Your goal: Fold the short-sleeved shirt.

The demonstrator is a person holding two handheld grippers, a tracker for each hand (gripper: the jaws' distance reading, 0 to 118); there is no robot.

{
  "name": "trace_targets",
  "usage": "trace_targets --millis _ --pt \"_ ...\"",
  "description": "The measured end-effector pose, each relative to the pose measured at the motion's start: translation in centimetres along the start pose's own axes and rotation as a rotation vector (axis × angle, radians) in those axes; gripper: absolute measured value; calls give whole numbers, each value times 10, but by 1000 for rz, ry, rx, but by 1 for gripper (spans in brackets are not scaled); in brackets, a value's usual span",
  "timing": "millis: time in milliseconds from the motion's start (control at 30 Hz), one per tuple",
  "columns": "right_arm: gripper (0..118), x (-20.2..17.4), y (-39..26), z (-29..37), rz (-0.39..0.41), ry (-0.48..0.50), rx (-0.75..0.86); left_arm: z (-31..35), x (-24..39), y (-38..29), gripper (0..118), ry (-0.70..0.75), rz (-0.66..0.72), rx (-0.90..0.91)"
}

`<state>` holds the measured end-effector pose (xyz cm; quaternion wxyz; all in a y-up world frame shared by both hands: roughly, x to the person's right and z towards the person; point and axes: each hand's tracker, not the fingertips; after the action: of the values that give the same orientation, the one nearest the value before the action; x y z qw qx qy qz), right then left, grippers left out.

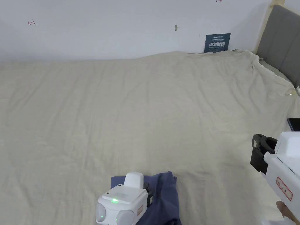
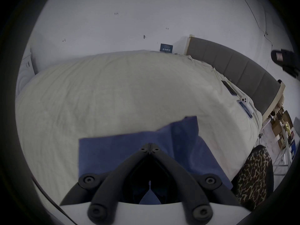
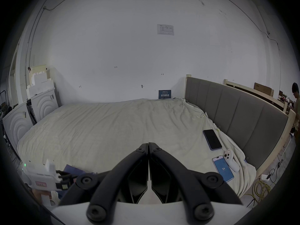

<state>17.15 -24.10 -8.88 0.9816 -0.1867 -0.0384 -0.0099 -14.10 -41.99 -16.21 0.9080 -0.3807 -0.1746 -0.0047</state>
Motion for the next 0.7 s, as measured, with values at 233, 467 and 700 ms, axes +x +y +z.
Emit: trace_targets --millis 233,467,700 --pt "0 14 -5 2 -11 -26 -16 -27 41 -7 0 -51 -67 -51" --pt "0 24 -7 2 -18 -46 -21 -30 67 -10 0 -98 -84 -50" --pt "0 23 -7 3 -20 -51 -21 -27 72 -12 0 -122 -73 -38"
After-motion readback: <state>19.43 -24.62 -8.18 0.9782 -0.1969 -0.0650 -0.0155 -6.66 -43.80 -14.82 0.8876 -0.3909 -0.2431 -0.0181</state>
